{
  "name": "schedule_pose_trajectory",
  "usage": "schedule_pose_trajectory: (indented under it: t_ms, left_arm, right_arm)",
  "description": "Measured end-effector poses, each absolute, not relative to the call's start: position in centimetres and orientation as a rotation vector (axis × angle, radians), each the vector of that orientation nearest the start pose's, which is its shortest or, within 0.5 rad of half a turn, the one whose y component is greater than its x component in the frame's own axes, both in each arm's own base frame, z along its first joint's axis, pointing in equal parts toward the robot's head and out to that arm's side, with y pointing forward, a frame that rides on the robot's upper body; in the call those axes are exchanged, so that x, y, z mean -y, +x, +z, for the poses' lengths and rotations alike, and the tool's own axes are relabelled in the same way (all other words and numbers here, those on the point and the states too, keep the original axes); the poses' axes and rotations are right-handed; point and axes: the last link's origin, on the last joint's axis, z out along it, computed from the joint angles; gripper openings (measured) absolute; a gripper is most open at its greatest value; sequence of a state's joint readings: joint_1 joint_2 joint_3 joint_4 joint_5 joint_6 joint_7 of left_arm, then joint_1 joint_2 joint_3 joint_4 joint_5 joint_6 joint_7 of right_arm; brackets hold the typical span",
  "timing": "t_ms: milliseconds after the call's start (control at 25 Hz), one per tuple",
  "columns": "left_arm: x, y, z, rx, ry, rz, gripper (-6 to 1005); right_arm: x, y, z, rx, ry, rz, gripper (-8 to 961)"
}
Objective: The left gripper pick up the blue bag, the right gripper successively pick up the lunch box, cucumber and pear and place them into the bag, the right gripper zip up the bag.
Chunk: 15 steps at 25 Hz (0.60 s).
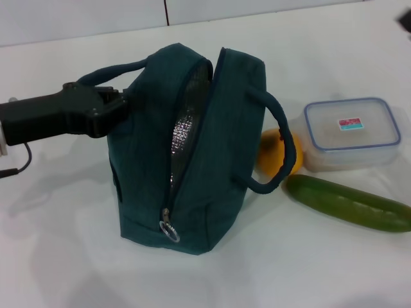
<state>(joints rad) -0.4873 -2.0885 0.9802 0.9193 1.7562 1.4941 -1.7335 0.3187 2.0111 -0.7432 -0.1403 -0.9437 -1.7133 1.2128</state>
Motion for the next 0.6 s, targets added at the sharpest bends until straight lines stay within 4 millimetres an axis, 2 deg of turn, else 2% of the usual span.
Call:
schedule_pose_trajectory:
  t_ms: [80,120,360,480,600]
  left_arm:
    - [-34.6,-20.6,1.1,0.726,-2.721,-0.827,76]
    - [-34.6,-20.6,1.0,0.728,-2.721,-0.834,73]
    - [-34.4,-20.7,0.7,0.727,-2.74,-0.819,58]
    - [-34.3,-20.7,0.6,0.723,-2.746,-0.813,58]
    - [-34.3,-20.7,0.4,0.708,-2.756,-0.804,59]
  right_arm:
    - [-26.7,32.9,5.6,-0.916,-1.599,1.594,841]
    - [-25.3,34.3,5.3,-0.994,-1.492,1.592,840]
    - [-21.6,36.6,5.6,-1.065,-1.3,1.612,839]
    - [-20.6,37.7,5.5,-1.149,-1.195,1.623,839]
    - [-20.4,38.9,4.8,-1.275,-1.116,1.598,838]
